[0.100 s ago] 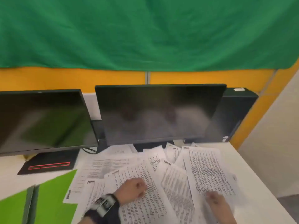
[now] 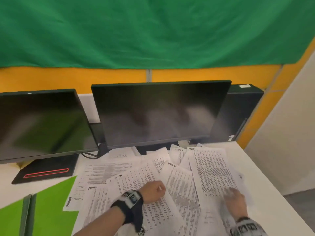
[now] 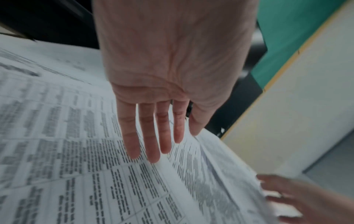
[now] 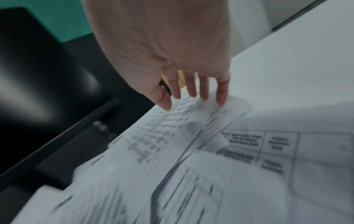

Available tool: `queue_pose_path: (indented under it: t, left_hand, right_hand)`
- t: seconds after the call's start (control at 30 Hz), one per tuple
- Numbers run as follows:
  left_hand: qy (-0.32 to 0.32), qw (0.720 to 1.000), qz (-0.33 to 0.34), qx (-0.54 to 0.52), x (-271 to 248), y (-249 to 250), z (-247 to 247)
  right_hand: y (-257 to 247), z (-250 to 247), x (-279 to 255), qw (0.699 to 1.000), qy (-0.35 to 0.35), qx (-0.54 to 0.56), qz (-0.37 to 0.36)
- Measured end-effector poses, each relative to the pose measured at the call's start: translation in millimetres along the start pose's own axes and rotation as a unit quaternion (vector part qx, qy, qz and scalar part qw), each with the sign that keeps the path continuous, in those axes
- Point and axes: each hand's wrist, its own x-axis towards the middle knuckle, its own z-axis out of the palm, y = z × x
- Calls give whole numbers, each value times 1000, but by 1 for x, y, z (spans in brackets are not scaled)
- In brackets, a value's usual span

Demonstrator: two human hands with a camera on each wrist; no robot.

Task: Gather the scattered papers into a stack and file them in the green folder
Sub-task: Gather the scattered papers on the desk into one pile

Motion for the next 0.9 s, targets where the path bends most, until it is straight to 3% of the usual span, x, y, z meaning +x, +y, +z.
queue_pose_path:
  t: [0.07, 0.13, 0.3, 0.43, 0.53, 0.63, 0.73, 0.8, 0.83, 0.9]
  left_hand:
    - [3, 998, -10, 59, 26, 13, 17]
    - [65, 991, -41, 109, 45, 15, 30]
    - [166, 951, -180, 187, 61, -1, 28]
    - [239, 921, -273, 143, 44, -42, 6]
    - [254, 897, -358, 57, 17, -84, -4]
    - [215, 908, -355, 51, 7, -107, -7]
    - [242, 901, -355, 50, 9, -111, -11]
    - [259, 892, -370, 18, 12, -112, -15]
    - [258, 891, -374, 4, 13, -113, -17]
    - [245, 893, -379, -10, 15, -113, -25]
  right_hand:
    - [-9, -14, 10, 993, 59, -48, 86]
    - [-3, -15, 12, 987, 46, -83, 129]
    - [-4, -24, 19, 980, 38, -149, 127]
    - [9, -26, 30, 983, 29, -141, 110]
    - [18, -29, 36, 989, 18, -88, 119]
    - [17, -32, 17, 993, 7, 43, 111]
    - [8, -28, -20, 986, -78, 75, 123]
    - [17, -26, -41, 944, -128, 222, 207]
    - [19, -26, -56, 928, -150, 284, 190]
    - [30, -10, -72, 912, -111, 327, 222]
